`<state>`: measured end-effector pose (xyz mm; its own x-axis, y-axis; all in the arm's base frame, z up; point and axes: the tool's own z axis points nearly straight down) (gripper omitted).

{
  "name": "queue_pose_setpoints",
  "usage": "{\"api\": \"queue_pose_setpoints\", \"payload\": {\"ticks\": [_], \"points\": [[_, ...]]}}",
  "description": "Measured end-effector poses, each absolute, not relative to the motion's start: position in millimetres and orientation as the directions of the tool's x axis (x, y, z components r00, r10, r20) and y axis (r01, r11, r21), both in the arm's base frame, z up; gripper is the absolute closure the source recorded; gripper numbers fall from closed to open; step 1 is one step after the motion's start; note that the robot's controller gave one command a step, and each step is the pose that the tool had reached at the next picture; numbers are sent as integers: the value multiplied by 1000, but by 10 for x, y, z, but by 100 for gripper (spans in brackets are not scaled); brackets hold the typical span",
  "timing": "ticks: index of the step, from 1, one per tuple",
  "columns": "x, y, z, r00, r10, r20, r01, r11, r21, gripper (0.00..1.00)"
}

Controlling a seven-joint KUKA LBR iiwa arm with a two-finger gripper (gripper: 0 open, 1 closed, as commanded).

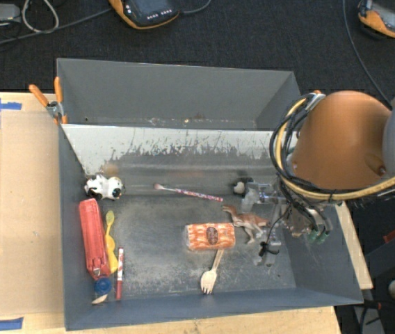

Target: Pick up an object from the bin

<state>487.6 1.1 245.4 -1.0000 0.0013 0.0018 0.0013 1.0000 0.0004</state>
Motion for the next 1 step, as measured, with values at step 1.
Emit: {"api": "queue_pose_setpoints", "payload": {"ticks": [1], "points": [[4878, 12, 2452, -1000, 1, 1, 1, 1000, 0, 0]]}}
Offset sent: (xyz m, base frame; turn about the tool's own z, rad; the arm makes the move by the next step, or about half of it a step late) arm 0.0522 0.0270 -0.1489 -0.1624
